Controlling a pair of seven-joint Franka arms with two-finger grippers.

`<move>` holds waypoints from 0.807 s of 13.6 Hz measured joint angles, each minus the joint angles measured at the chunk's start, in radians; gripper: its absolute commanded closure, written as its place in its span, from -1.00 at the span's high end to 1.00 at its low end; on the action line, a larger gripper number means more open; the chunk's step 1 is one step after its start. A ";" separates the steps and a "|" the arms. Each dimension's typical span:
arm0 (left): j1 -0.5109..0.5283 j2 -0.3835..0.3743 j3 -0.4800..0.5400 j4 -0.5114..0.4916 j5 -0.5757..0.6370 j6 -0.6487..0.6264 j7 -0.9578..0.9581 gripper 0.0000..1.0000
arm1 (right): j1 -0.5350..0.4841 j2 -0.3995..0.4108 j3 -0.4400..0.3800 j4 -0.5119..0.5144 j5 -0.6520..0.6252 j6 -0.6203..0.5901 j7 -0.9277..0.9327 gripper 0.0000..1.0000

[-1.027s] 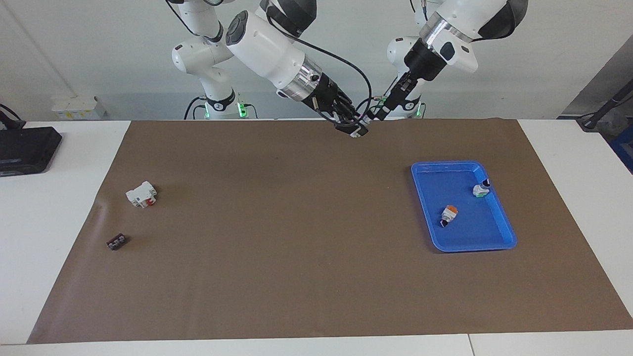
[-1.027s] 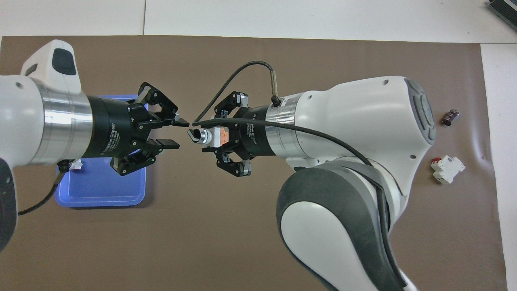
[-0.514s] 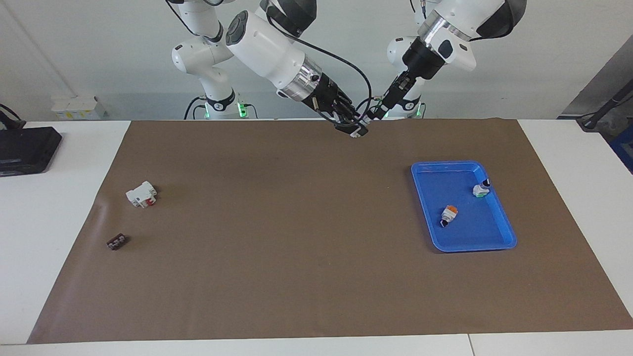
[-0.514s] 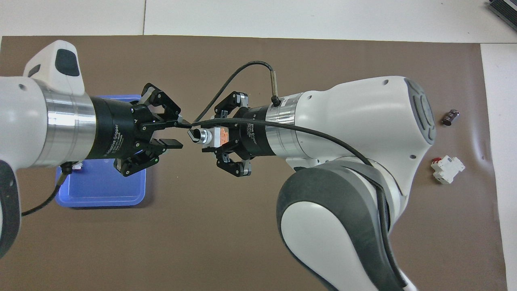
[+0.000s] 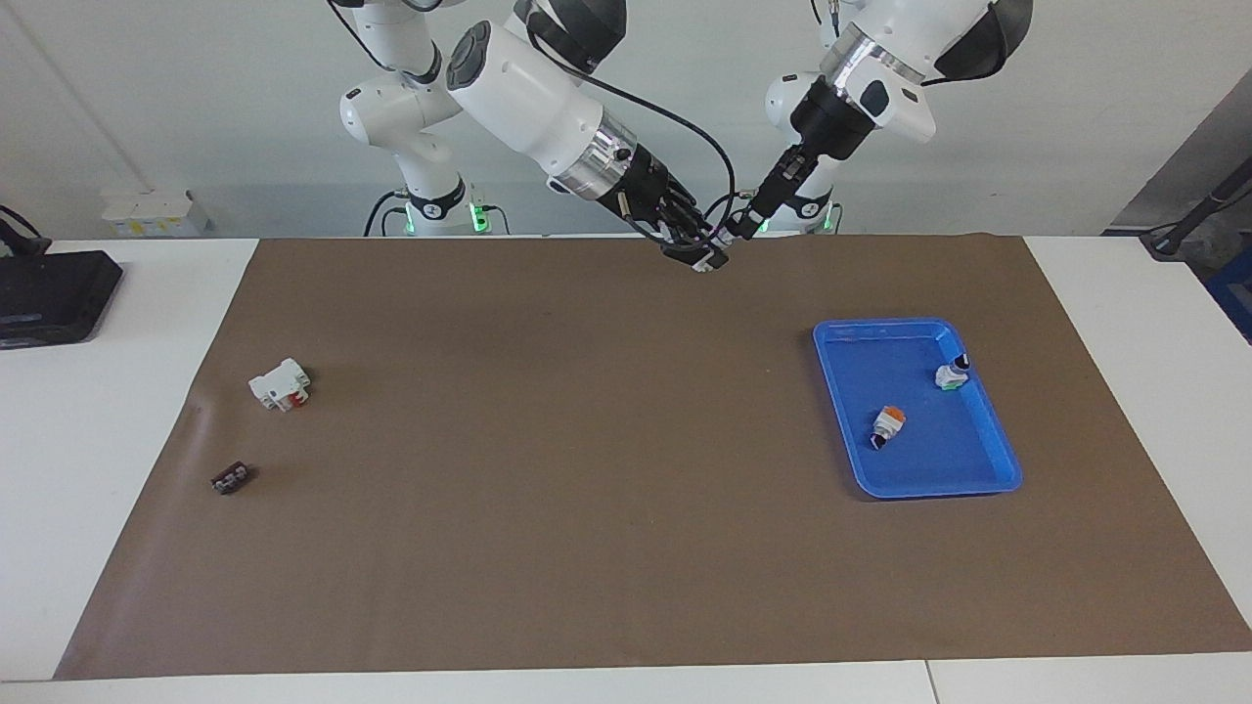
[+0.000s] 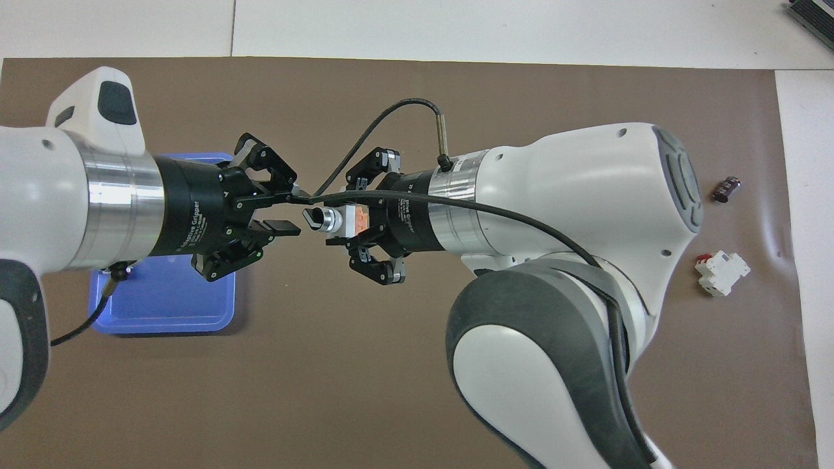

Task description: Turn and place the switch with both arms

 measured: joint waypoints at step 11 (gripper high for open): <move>-0.015 -0.012 -0.007 -0.024 0.000 0.027 0.005 -0.53 | 0.000 0.000 0.000 -0.002 0.000 -0.002 0.000 -1.00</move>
